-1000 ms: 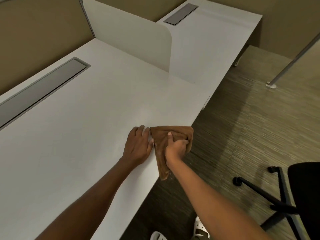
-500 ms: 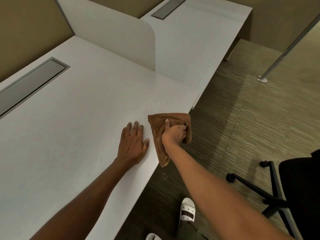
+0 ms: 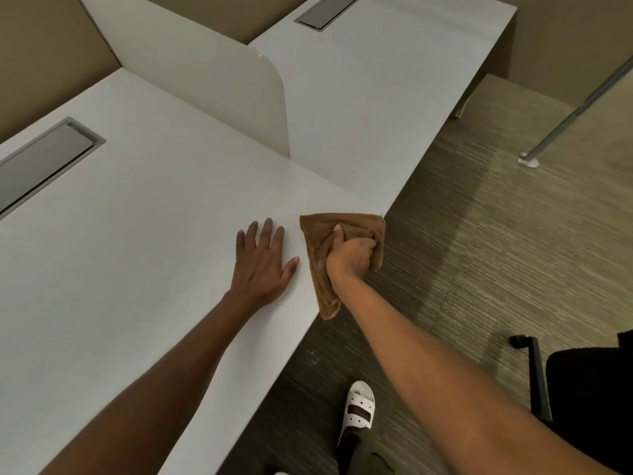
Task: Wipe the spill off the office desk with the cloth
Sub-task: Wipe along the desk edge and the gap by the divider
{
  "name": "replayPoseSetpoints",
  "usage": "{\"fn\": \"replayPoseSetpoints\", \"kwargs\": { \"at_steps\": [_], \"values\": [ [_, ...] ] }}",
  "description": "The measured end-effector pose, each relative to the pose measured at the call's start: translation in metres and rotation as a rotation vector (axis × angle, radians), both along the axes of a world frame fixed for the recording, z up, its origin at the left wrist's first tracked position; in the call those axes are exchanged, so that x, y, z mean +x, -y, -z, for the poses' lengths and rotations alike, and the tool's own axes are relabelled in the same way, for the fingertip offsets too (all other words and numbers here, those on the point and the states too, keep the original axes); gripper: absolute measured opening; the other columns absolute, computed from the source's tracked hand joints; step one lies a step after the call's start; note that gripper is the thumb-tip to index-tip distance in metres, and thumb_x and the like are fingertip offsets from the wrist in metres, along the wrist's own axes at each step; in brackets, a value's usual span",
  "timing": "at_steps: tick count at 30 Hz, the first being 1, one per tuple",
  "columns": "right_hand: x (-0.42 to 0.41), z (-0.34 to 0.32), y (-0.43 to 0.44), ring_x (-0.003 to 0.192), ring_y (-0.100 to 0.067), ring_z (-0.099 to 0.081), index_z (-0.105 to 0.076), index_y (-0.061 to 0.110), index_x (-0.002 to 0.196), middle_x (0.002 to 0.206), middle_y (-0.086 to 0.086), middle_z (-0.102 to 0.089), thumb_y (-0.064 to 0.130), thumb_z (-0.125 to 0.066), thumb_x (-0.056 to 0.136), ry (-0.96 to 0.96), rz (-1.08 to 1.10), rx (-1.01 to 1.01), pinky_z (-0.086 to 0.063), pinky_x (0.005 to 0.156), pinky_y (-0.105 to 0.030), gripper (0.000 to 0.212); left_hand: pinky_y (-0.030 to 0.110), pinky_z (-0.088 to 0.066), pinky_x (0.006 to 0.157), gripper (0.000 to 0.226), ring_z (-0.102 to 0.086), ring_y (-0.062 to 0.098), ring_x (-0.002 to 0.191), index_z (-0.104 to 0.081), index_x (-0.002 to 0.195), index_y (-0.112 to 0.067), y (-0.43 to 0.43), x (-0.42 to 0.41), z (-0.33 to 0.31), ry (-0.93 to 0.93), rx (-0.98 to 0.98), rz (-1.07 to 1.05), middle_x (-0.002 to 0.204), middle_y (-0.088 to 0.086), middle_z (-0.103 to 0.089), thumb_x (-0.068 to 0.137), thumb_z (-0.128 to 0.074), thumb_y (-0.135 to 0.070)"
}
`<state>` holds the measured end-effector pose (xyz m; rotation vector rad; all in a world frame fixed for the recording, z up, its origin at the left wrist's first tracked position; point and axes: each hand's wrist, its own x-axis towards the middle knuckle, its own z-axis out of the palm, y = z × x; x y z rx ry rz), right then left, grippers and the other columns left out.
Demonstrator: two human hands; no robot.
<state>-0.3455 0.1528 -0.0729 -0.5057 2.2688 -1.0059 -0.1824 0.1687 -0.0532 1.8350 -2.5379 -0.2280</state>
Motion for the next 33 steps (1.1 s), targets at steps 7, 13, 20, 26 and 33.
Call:
{"fn": "replayPoseSetpoints", "kwargs": {
  "at_steps": [7, 13, 20, 26, 33],
  "values": [
    [-0.034, -0.004, 0.035, 0.081, -0.024, -0.059, -0.039, 0.0, 0.121, 0.114, -0.019, -0.061, 0.054, -0.057, 0.087, -0.012, -0.029, -0.015, -0.03, 0.05, -0.019, 0.067, 0.06, 0.001, 0.115, 0.079, 0.002, 0.032, 0.147, -0.015, 0.15, -0.015, 0.004, -0.006, 0.003, 0.043, 0.056, -0.039, 0.161, 0.011, -0.007, 0.089, -0.009, -0.065],
    [-0.05, -0.004, 0.048, 0.075, -0.013, -0.046, -0.039, 0.0, 0.125, 0.113, -0.016, -0.062, 0.053, -0.056, 0.089, -0.001, -0.044, -0.041, -0.027, 0.051, -0.017, 0.066, 0.059, 0.003, 0.116, 0.079, 0.001, 0.03, 0.148, -0.015, 0.15, -0.015, 0.004, -0.007, 0.003, 0.02, 0.063, -0.043, 0.161, 0.01, -0.008, 0.089, -0.008, -0.065],
    [-0.043, -0.008, 0.035, 0.109, -0.03, -0.058, -0.025, -0.001, 0.139, 0.133, -0.02, -0.051, 0.046, -0.051, 0.093, 0.002, -0.083, -0.02, -0.052, 0.083, -0.039, 0.071, 0.058, 0.004, 0.116, 0.079, 0.001, 0.028, 0.148, -0.015, 0.15, -0.017, 0.006, -0.007, 0.005, 0.006, 0.058, -0.055, 0.161, 0.009, -0.009, 0.088, -0.008, -0.066],
    [-0.014, -0.014, 0.001, 0.131, -0.037, -0.042, -0.014, -0.001, 0.145, 0.15, -0.021, -0.032, 0.039, -0.046, 0.096, 0.002, -0.125, 0.014, -0.04, 0.105, -0.049, 0.071, 0.062, -0.003, 0.115, 0.075, -0.005, 0.03, 0.147, -0.021, 0.148, -0.015, 0.004, -0.006, 0.004, -0.017, 0.044, -0.051, 0.159, 0.011, -0.016, 0.091, -0.015, -0.062],
    [0.037, -0.018, -0.061, 0.116, -0.032, -0.054, -0.018, 0.006, 0.144, 0.141, -0.018, -0.042, 0.039, -0.042, 0.097, -0.048, -0.166, 0.083, -0.046, 0.097, -0.046, 0.062, 0.06, -0.002, 0.115, 0.066, -0.003, 0.029, 0.147, -0.02, 0.15, -0.013, 0.004, -0.006, 0.003, -0.027, 0.054, -0.042, 0.16, 0.011, -0.014, 0.094, -0.014, -0.048]
  ]
}}
